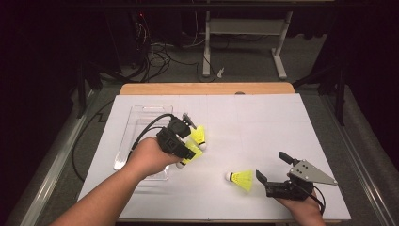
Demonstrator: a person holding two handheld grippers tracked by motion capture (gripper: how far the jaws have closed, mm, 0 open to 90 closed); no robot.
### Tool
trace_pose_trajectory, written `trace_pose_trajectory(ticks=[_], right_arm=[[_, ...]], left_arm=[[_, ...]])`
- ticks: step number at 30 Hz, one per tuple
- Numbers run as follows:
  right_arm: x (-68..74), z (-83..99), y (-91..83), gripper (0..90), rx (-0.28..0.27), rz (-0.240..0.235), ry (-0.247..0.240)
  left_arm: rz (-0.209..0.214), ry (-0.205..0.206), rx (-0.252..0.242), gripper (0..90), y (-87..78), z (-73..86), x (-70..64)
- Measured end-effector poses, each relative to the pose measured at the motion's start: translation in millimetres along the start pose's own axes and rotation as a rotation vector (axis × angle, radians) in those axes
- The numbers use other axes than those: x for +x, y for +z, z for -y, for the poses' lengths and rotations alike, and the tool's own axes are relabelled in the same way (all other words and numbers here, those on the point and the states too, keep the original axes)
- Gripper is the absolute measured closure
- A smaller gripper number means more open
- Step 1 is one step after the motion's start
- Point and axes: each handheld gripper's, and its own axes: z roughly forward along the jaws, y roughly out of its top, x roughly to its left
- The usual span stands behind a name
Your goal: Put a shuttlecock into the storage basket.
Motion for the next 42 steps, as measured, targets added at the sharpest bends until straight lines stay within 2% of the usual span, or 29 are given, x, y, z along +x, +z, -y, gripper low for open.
trace_pose_trajectory(ticks=[11, 22, 29, 34, 42], right_arm=[[0.0, 0.4, 0.8, 0.5, 0.004, 0.0, 0.001], [1.3, -0.1, 0.8, 0.5, 0.004, 0.0, -0.003], [1.1, 0.1, 0.9, 0.6, 0.003, 0.001, 0.002], [1.1, 0.3, 1.3, 0.8, 0.005, -0.001, -0.002], [1.1, 0.3, 1.4, 0.9, 0.005, -0.001, -0.003]], left_arm=[[-0.02, -0.017, -0.017, 60.0, -17.8, 4.1, 5.9], [-0.07, -0.052, -0.026, 60.1, -40.8, 21.2, 22.2], [-0.095, -0.074, -0.024, 60.1, -47.1, 30.5, 33.8], [-0.116, -0.095, -0.007, 60.2, -49.9, 39.1, 46.2], [-0.134, -0.118, 0.012, 60.2, -51.0, 46.4, 58.0]])
